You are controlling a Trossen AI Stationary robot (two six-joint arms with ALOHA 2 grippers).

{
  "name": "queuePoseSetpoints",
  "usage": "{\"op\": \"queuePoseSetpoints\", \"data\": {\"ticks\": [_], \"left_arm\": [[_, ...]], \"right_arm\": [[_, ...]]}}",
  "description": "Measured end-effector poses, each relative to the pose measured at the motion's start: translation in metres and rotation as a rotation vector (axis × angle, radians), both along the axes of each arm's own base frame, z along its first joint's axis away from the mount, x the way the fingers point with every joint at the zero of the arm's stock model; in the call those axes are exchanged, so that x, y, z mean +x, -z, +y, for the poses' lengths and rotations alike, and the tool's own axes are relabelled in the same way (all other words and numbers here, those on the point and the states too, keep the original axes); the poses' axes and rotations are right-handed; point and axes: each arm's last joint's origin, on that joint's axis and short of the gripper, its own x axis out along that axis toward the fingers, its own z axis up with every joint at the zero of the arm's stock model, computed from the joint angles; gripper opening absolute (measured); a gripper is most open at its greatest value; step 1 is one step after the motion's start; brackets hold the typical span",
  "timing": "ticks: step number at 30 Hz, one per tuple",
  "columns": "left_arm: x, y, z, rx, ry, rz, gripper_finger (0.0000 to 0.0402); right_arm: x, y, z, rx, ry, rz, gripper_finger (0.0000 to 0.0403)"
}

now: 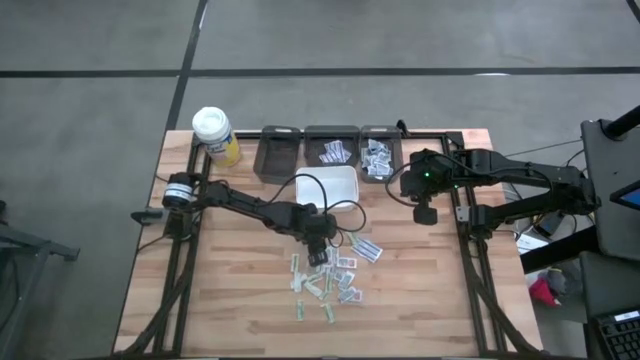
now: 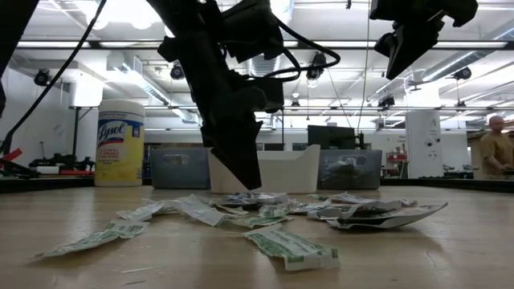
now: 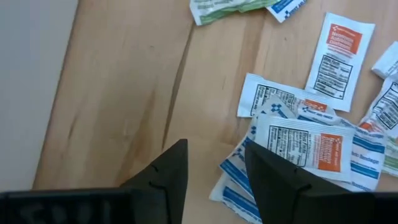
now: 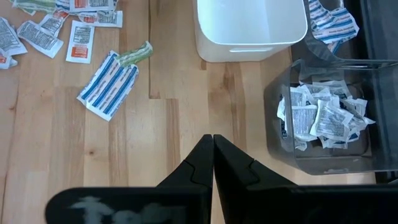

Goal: Pick & Place First Aid Supplies
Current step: Put the blue bandage pack into the middle black bin

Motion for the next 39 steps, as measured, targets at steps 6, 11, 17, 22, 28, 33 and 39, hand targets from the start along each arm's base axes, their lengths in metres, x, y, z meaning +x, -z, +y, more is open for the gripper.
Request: {"op": "queuePoseSetpoints", "data": {"ticks": [6, 11, 17, 22, 28, 33, 39], "left_arm": [[-0.001, 0.002, -0.001, -0.032, 0.011, 0.009, 0.0150], [-0.002, 0.004, -0.002, -0.057, 0.013, 0.018, 0.0149], [-0.003, 0.008, -0.001, -0.051, 0.008, 0.023, 0.0149], [0.001, 0.016, -0.001, -0.045, 0.002, 0.027, 0.0149], [0.001, 0.018, -0.001, -0.051, -0.013, 0.031, 0.0143], [0.001, 0.017, 0.000, -0.056, -0.023, 0.029, 0.0103], [0.002, 0.016, -0.001, -0.071, -0.038, 0.019, 0.0039]], "right_arm": [[0.000, 0.000, 0.000, 0.000, 0.000, 0.000, 0.0008], [0.000, 0.000, 0.000, -0.003, -0.006, 0.001, 0.0008], [0.000, 0.000, 0.000, -0.003, -0.006, 0.001, 0.0008], [0.000, 0.000, 0.000, -0.003, -0.006, 0.001, 0.0008], [0.000, 0.000, 0.000, -0.003, -0.006, 0.000, 0.0008], [0.000, 0.000, 0.000, -0.003, -0.006, 0.001, 0.0008], [0.000, 0.000, 0.000, -0.004, -0.006, 0.000, 0.0008]]}}
